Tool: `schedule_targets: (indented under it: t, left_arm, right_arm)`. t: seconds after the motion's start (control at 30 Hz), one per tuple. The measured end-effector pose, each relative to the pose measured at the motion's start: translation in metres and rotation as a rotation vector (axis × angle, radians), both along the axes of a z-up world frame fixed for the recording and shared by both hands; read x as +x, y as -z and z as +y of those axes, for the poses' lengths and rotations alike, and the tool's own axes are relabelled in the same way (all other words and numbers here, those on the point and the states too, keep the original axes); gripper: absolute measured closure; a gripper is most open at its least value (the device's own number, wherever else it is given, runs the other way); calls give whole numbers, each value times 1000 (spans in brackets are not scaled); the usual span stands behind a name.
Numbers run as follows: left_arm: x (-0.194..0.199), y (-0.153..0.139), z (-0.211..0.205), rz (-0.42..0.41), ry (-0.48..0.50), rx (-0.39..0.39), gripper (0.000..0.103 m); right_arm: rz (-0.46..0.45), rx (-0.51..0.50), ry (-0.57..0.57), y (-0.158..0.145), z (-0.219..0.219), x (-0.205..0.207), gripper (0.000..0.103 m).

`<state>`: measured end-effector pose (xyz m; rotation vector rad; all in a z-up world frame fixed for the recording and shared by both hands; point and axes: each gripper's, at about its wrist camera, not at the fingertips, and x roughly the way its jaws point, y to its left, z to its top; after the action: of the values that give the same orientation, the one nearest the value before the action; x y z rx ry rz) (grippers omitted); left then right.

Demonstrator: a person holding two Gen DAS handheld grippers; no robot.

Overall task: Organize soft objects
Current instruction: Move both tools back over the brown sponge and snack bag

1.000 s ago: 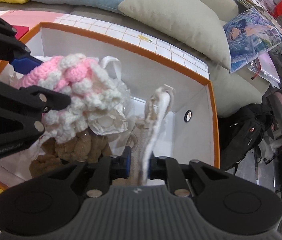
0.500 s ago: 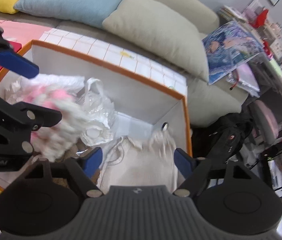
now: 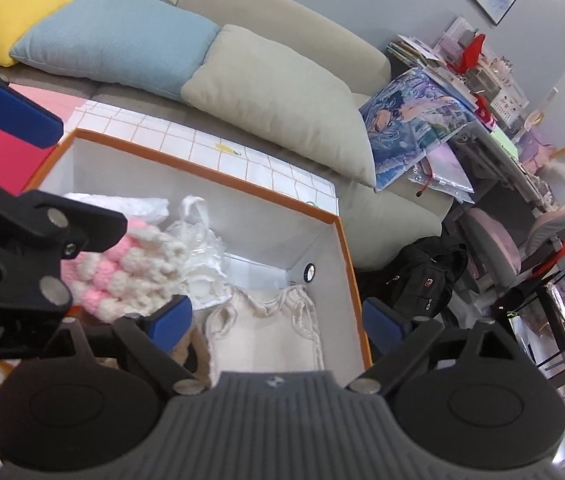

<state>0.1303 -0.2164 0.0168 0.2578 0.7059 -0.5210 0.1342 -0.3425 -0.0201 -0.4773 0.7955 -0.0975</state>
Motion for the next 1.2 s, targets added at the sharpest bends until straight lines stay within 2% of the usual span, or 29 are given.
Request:
schedule_targets:
  t: [0.2,0.37,0.57,0.73,0.93,1.1,1.2]
  left_arm:
    - [-19,-8,35,-35,-34,-39,24]
    - [-40,-8,77,-48,-81,-74,24]
    - [-59,3,139,-7,-219,-106,26]
    - [-67,15,186,37,-354,-107,27]
    - [-76,24,237,56,-482,-128,28]
    - [-76,27,273,49,-550,-136,28]
    - [-73,30,292,48,-571,-126,28]
  right_arm:
    - [-64,88,26,-15,16,-23,13]
    - [-86,247,64,-21,37,-41,13]
    - [-80,350,-36,-13,89,-61,13]
    - [-52,331,-190,-4,139,-68,13]
    - [-77,299,-384,-7,192,-71,14]
    - [-92,261,-512,-4,232,-65,23]
    - [-73,242,-562,-1,250,-53,32]
